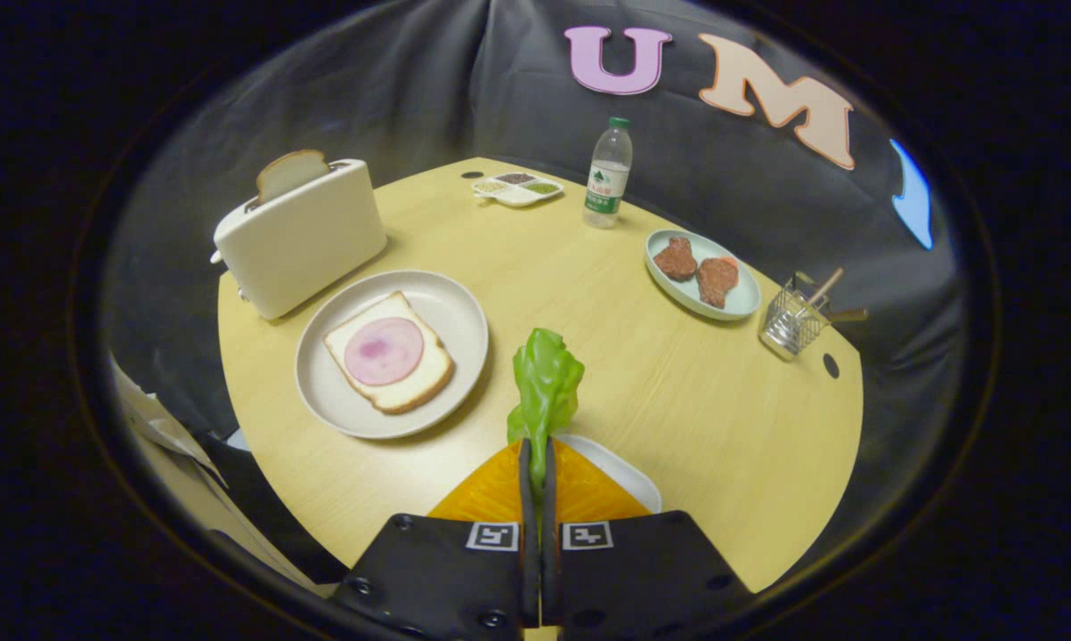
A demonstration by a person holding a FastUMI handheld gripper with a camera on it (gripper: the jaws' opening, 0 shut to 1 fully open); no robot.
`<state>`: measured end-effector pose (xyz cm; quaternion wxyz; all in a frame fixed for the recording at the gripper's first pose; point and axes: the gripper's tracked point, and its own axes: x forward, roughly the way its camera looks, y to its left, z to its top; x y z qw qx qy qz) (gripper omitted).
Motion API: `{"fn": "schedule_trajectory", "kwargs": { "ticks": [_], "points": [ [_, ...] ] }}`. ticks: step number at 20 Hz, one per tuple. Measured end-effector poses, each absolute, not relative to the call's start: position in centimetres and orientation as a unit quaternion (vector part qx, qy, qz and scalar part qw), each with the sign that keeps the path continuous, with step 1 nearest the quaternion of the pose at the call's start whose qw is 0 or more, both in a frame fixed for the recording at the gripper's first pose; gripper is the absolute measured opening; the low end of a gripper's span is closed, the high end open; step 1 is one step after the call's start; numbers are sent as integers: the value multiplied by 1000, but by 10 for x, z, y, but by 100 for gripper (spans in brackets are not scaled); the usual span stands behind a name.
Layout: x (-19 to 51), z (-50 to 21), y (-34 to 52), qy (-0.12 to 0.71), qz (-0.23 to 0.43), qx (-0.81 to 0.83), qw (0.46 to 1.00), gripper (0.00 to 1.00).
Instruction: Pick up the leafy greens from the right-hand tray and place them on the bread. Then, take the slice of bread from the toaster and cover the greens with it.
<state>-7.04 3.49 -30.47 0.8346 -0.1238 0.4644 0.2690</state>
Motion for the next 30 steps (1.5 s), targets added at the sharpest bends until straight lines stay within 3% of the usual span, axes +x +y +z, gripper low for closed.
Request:
{"fn": "schedule_trajectory", "kwargs": {
  "ticks": [30],
  "points": [
    [-78,-281,199,431,406,-163,789,4]
  ]
}}
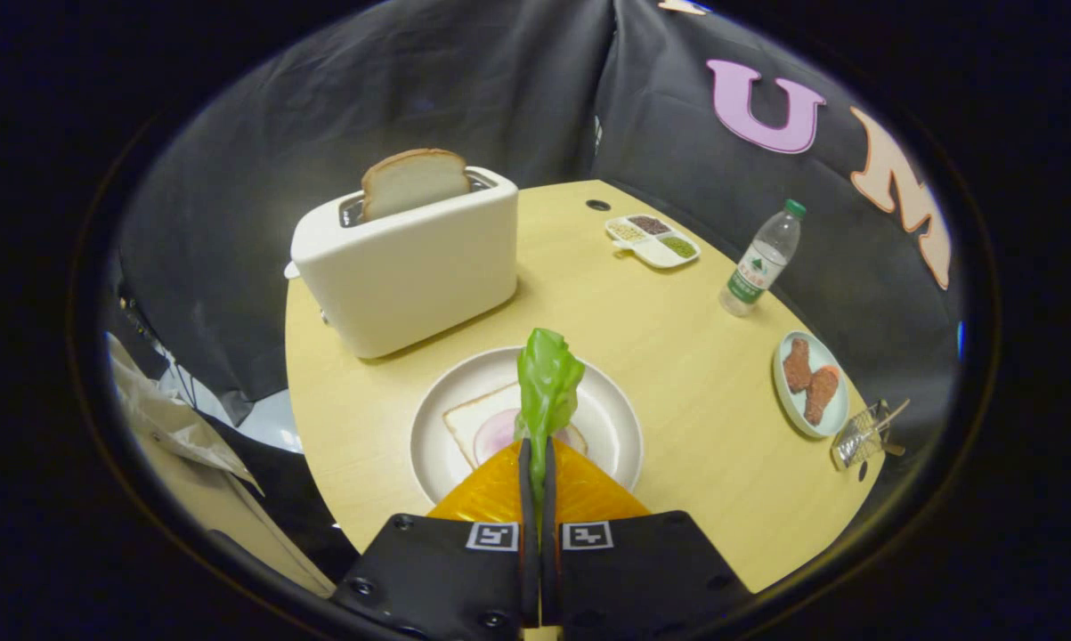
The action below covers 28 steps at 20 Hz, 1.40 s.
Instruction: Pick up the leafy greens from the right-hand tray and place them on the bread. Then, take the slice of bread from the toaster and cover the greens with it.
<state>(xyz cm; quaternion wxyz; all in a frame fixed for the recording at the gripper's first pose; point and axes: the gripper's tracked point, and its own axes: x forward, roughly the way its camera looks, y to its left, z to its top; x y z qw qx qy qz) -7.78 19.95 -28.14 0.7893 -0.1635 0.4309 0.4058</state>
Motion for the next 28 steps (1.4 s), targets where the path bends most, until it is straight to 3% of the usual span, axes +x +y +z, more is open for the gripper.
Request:
{"fn": "schedule_trajectory", "kwargs": {
  "ticks": [9,16,26,28],
  "points": [
    [-96,-296,230,443,442,-171,761,8],
    [-89,-318,225,457,435,-188,753,8],
    [-85,-328,217,468,423,-199,750,36],
    [-84,-325,219,466,424,-197,751,49]
  ]
}}
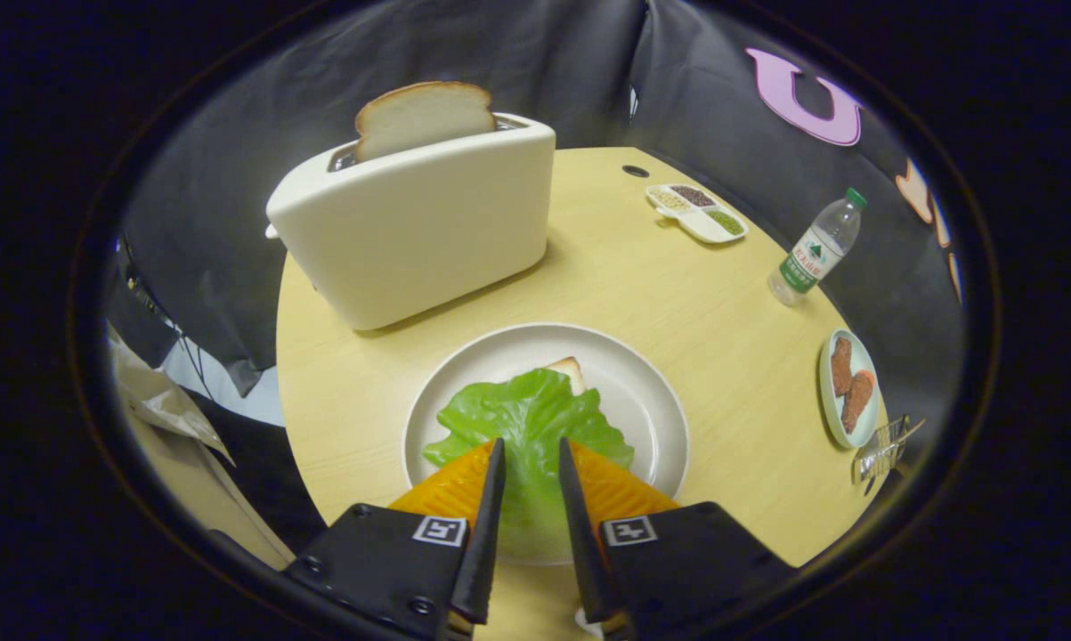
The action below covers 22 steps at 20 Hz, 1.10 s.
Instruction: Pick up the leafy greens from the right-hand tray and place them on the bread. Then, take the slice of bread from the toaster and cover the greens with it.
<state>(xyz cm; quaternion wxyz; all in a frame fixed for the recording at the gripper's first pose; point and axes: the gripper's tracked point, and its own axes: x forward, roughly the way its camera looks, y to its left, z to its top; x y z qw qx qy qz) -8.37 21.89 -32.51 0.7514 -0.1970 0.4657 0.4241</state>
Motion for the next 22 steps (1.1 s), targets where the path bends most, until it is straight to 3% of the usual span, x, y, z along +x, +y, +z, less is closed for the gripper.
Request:
{"fn": "schedule_trajectory", "kwargs": {
  "ticks": [7,22],
  "points": [
    [-85,-306,231,457,428,-182,758,95],
    [-65,-208,299,418,432,-138,787,97]
  ]
}}
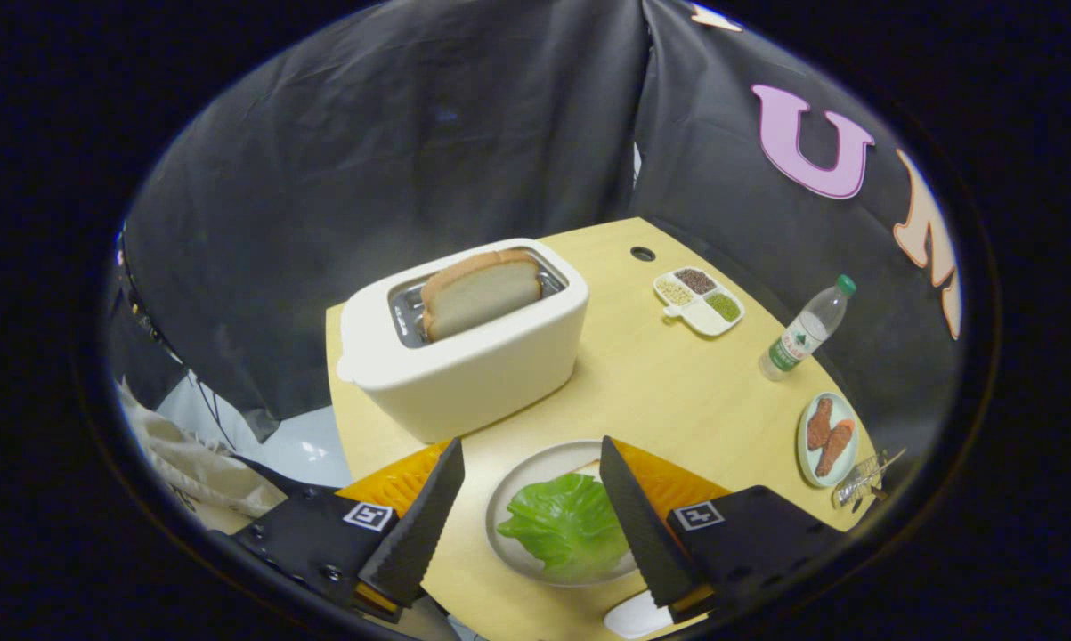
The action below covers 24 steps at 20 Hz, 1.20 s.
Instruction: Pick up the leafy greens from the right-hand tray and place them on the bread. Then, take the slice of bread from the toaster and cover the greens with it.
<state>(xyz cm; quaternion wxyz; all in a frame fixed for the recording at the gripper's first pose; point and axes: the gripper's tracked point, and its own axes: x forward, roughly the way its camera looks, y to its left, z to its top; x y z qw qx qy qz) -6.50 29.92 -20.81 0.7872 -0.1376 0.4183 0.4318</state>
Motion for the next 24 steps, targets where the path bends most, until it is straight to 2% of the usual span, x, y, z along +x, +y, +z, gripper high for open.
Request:
{"fn": "schedule_trajectory", "kwargs": {
  "ticks": [14,24],
  "points": [
    [-51,-159,378,392,453,-59,798,98],
    [-29,-182,410,424,412,-41,805,97]
  ]
}}
